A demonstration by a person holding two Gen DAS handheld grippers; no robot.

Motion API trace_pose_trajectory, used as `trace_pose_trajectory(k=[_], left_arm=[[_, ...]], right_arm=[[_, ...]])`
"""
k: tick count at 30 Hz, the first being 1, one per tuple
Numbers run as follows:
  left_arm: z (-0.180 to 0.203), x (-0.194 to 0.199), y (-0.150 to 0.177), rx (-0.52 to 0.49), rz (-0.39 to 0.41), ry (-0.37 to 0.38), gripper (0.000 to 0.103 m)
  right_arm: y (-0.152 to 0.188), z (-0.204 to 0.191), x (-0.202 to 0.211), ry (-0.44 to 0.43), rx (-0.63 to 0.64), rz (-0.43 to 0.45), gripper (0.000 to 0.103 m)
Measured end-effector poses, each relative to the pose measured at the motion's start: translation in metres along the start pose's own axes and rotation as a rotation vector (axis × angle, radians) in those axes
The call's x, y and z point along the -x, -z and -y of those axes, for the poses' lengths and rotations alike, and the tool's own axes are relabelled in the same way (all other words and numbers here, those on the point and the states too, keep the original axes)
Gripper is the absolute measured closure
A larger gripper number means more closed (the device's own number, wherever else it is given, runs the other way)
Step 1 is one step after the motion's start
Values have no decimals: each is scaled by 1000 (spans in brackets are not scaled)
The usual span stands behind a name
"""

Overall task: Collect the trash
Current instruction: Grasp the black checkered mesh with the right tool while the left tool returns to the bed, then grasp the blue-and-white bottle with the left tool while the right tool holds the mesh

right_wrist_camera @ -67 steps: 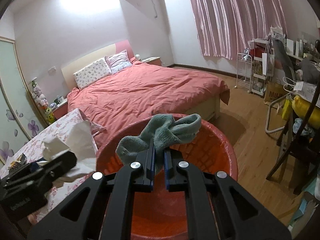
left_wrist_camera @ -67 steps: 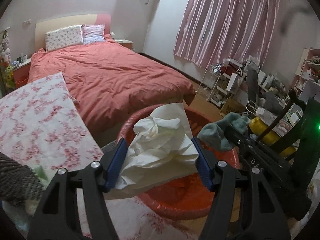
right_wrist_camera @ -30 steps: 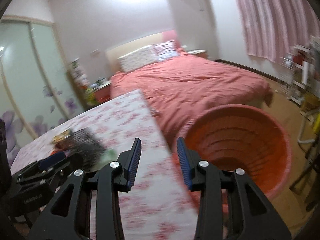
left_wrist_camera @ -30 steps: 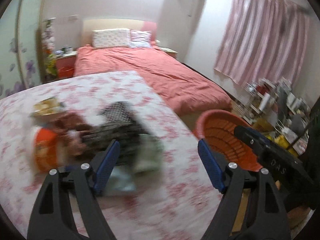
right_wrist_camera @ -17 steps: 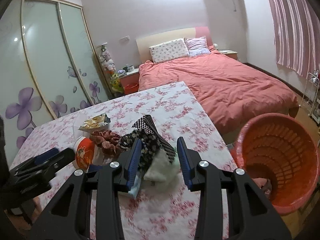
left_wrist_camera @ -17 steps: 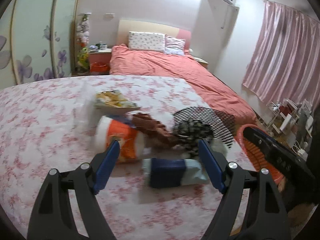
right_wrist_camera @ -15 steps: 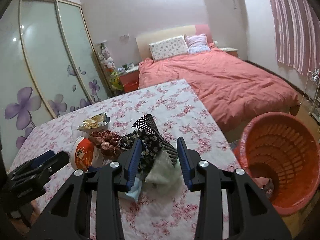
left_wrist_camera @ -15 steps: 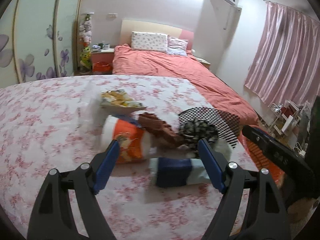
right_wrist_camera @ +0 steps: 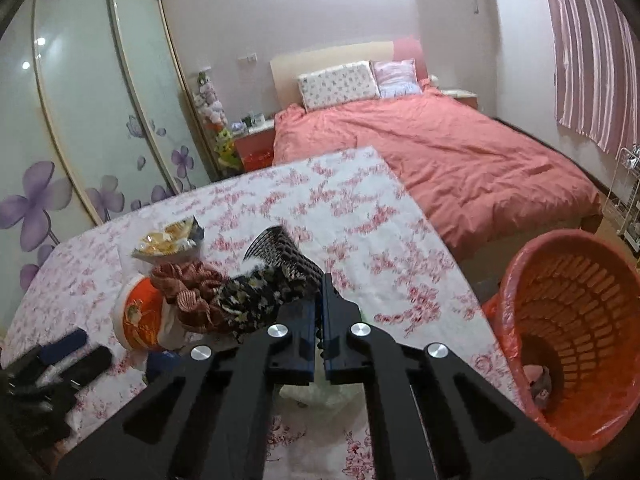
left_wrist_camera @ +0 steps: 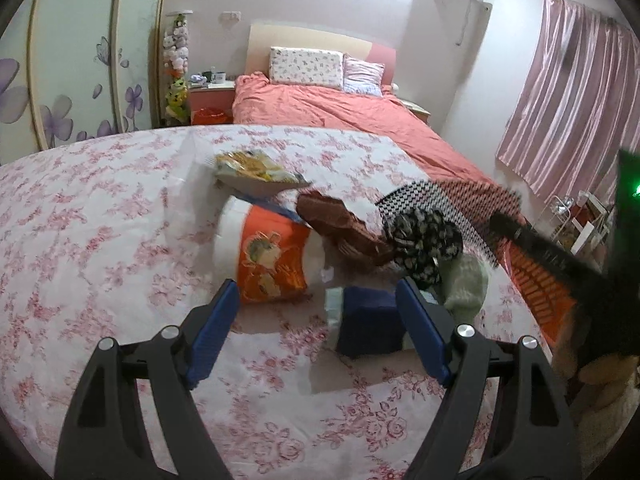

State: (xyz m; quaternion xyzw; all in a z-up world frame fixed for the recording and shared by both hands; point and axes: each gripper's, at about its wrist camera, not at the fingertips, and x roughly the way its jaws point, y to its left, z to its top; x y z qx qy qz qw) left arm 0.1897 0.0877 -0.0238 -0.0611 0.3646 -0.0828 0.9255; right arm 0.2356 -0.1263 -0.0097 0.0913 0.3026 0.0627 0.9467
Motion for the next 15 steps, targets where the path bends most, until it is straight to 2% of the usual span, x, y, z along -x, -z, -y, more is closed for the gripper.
trace_pose_trajectory(k=[8, 15], left_arm=[[26, -23, 10, -44, -47, 22, 25], [48, -44, 12, -77, -73, 7, 18]], right_arm=[[-15, 20, 38, 37, -70, 129, 100], [-11, 33, 48, 64, -94, 144, 100]])
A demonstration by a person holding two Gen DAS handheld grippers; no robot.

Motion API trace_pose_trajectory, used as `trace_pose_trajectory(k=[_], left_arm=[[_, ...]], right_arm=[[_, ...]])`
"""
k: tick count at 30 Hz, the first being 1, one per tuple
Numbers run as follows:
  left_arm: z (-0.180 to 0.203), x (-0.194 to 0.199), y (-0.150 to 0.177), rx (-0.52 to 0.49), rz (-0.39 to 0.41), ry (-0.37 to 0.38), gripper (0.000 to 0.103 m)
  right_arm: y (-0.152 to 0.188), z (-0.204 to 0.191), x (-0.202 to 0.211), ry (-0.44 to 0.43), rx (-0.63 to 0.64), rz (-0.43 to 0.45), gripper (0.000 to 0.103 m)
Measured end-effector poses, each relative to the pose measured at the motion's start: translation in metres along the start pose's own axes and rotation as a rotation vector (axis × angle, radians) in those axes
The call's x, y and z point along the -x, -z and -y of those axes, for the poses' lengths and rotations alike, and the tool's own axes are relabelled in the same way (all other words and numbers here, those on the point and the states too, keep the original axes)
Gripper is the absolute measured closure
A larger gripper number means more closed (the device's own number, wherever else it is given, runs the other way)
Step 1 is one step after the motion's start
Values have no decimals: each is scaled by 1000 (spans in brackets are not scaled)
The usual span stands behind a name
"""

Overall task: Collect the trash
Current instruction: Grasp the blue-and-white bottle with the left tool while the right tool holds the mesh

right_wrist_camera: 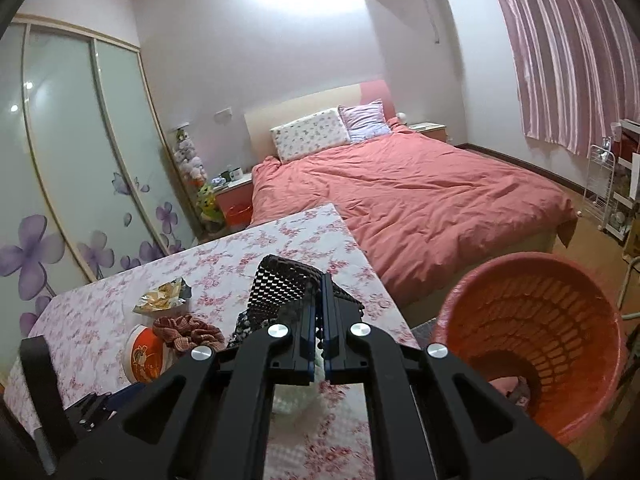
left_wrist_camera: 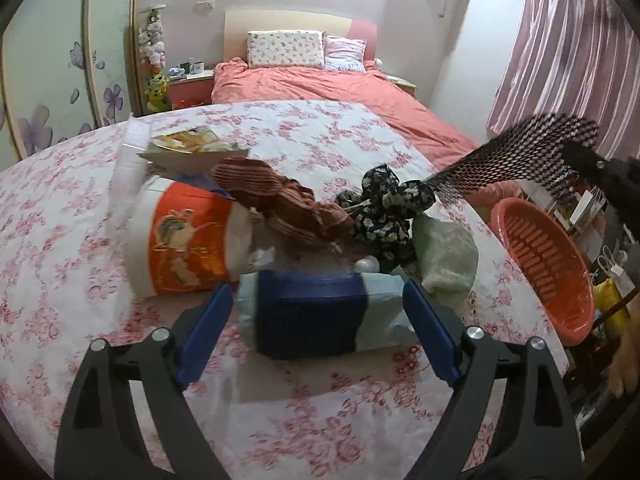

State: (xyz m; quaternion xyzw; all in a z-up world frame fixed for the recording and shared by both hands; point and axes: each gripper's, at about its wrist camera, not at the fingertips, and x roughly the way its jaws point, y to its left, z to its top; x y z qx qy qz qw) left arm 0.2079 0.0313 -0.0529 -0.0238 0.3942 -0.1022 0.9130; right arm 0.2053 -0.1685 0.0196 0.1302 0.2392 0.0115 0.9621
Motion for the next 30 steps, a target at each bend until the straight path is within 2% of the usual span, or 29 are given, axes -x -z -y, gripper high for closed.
trace_pose_trajectory(k=[10, 14, 17, 18, 26, 30], left_arm=[[12, -19, -2, -57, -30, -49, 17], [16, -32, -1, -78, -67, -30, 33], [17, -39, 2, -79, -94, -17, 53], [17, -41, 3, -74, -104, -12, 56], [4, -29, 5, -39, -85, 24, 72], [6, -16, 10, -40, -88, 68, 74]], right_arm=[[4, 21, 10, 13, -45, -1, 100], [7, 28, 10, 15, -61, -11, 100], [9, 30, 12, 15, -63, -13, 100], [9, 31, 12, 14, -63, -13, 100], [15, 35, 12, 11, -71, -28, 100], [18, 35, 12, 8, -75, -35, 100]])
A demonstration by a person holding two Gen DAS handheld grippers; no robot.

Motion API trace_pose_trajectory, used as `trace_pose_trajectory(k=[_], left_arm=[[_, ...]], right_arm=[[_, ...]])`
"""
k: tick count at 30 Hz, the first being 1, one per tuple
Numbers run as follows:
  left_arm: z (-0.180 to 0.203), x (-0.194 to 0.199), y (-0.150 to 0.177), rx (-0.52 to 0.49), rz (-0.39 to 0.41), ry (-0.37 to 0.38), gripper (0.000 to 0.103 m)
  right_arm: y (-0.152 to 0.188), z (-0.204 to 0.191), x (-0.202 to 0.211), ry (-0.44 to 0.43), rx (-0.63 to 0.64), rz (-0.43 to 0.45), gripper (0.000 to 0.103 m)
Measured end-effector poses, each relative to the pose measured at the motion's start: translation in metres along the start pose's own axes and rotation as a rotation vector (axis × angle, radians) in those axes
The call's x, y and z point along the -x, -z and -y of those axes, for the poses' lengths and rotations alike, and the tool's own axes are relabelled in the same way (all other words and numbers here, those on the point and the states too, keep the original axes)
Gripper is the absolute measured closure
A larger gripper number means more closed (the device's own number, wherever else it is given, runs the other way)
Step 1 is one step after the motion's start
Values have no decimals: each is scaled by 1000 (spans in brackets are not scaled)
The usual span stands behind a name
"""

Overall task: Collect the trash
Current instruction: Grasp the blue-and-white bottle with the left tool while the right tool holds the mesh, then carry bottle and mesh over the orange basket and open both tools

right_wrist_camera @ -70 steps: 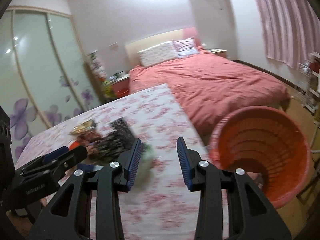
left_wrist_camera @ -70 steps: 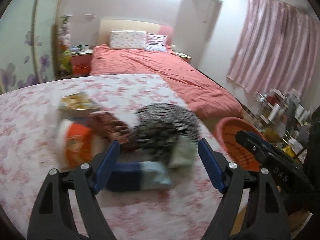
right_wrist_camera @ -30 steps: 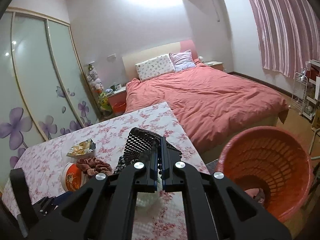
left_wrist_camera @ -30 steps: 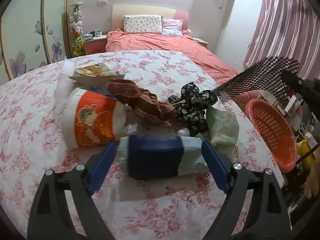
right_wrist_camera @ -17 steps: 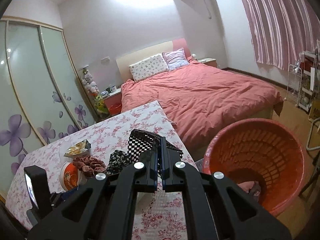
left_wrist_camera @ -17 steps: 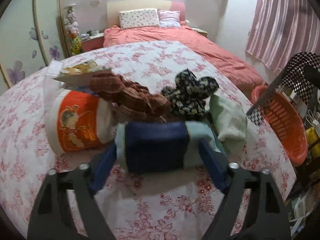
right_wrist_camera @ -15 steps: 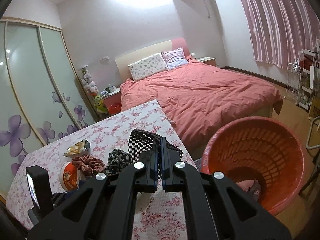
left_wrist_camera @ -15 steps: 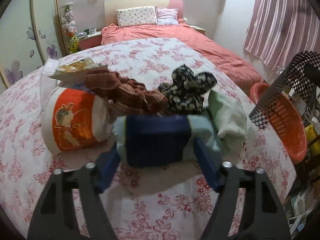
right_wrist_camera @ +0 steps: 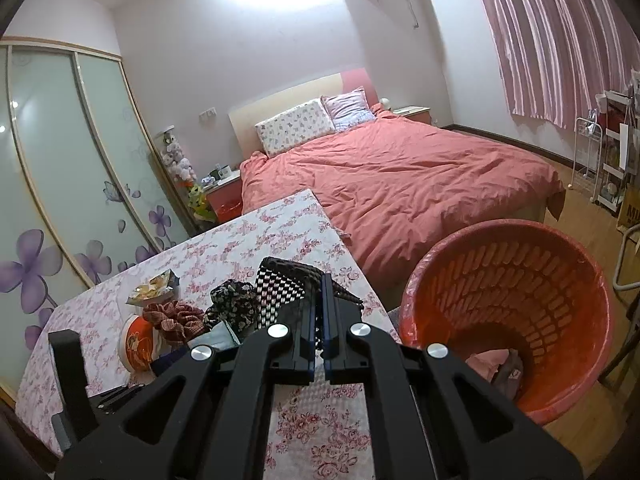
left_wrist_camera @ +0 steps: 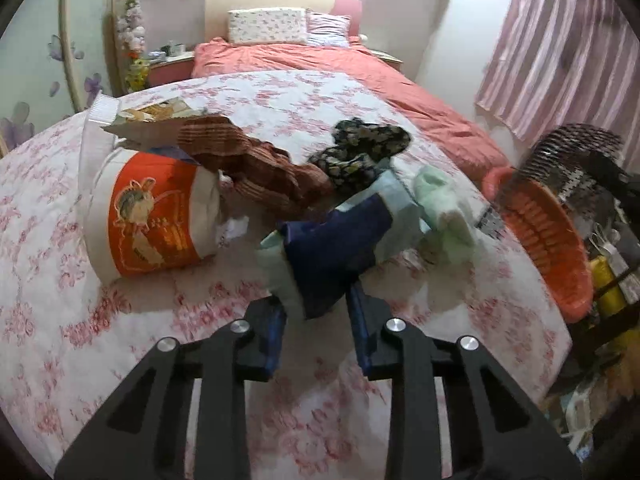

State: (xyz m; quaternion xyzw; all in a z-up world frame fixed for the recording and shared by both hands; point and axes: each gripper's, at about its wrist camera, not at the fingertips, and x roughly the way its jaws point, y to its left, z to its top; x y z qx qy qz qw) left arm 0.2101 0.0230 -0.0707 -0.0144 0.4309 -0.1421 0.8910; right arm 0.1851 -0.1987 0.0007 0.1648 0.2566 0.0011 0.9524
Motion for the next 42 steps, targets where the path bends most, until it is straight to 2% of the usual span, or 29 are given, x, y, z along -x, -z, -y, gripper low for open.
trace_pose_trajectory(k=[2, 4, 5, 12, 16, 18, 20, 24, 30, 32, 42], left_arm=[[4, 8, 5, -17, 0, 20, 71], [6, 14, 7, -16, 11, 29, 39], [7, 22, 8, -11, 34, 27, 35], [12, 26, -7, -31, 77, -9, 32], [24, 15, -25, -95, 87, -44, 32], [28, 7, -29, -132, 67, -45, 32], [31, -3, -28, -154, 29, -35, 41], [30, -12, -18, -149, -18, -14, 52], [26, -7, -12, -122, -6, 13, 67], [25, 1, -12, -114, 14, 19, 75], [27, 41, -17, -79, 100, 50, 82]], right_arm=[[1, 0, 0, -1, -1, -1, 100], [1, 1, 1, -1, -3, -2, 100], [0, 2, 1, -2, -3, -3, 100], [2, 1, 3, -7, -6, -5, 100], [2, 2, 6, -9, -7, -8, 100], [3, 2, 8, -11, -7, -9, 100], [3, 2, 9, -10, -8, -9, 100], [4, 3, 13, -9, -14, -6, 100], [3, 5, 21, -4, -19, 4, 100], [2, 7, 26, -2, -19, 12, 100], [-5, 20, 45, 12, -37, 58, 100]])
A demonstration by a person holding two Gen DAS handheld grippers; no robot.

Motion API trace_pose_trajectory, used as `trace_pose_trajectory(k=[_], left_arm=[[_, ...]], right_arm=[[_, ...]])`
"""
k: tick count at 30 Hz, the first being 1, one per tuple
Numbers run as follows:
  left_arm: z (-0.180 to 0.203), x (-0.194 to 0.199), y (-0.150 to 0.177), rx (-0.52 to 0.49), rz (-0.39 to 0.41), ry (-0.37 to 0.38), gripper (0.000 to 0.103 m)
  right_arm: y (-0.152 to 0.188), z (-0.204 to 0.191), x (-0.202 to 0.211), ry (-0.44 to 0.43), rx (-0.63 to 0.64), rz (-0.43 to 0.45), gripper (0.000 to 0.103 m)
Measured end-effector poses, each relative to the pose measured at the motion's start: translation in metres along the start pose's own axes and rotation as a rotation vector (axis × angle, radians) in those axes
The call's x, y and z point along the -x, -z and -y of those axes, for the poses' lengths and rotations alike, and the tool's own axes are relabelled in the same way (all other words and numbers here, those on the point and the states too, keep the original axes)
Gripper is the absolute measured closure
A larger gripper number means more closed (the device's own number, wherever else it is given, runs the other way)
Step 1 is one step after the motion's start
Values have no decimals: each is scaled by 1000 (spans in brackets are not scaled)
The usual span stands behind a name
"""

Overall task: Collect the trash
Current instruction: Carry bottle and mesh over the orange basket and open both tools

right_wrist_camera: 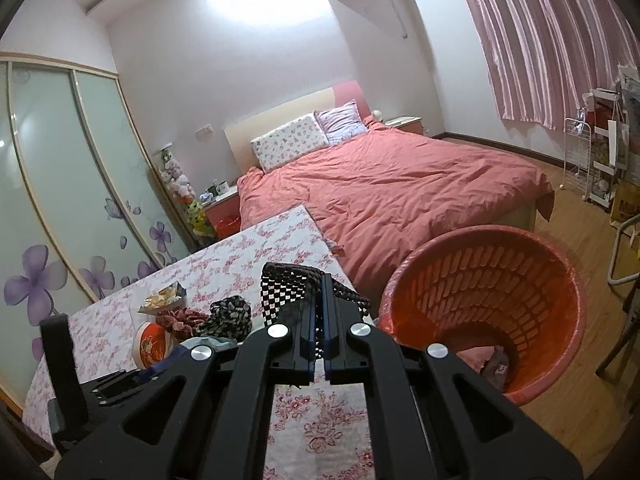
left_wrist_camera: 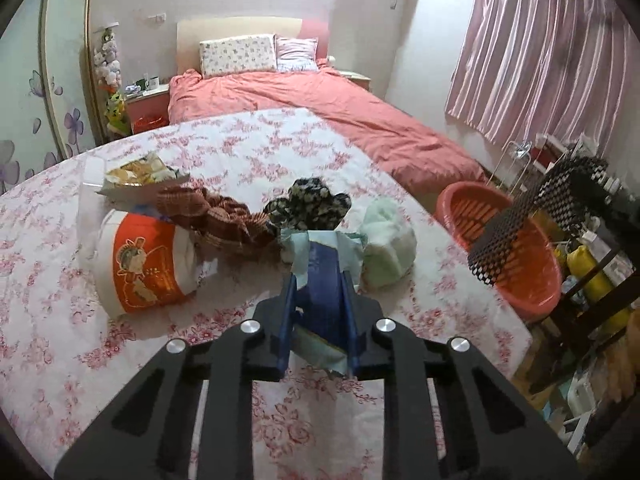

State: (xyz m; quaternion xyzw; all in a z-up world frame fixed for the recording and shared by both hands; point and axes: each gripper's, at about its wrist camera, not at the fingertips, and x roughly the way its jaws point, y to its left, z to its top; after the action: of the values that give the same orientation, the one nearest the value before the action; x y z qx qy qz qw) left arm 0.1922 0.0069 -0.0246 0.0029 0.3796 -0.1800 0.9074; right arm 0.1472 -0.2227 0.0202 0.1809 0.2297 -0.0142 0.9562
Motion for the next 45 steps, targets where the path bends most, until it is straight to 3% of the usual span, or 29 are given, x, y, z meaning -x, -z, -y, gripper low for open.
trace_pose_trajectory(k=[10, 23, 37, 41, 43, 45], left_arm=[[27, 31, -17, -11, 88, 62, 83], [123, 22, -68, -91, 159, 237, 83], [198, -52, -77, -155, 73, 333, 82], [205, -74, -75, -161, 44, 336, 77], [207, -85, -75, -159, 25, 330, 73], [209, -94, -73, -156, 6, 327, 72]], right_arm=[[-7, 20, 13, 28, -27, 44, 100], [-36, 75, 26, 170, -80, 153, 100], [-40, 126, -1, 278, -124, 116, 100], [-39, 140, -13, 294, -149, 66, 100], [-39, 147, -18, 287, -164, 35, 97], [-37, 150, -20, 283, -183, 12, 79]])
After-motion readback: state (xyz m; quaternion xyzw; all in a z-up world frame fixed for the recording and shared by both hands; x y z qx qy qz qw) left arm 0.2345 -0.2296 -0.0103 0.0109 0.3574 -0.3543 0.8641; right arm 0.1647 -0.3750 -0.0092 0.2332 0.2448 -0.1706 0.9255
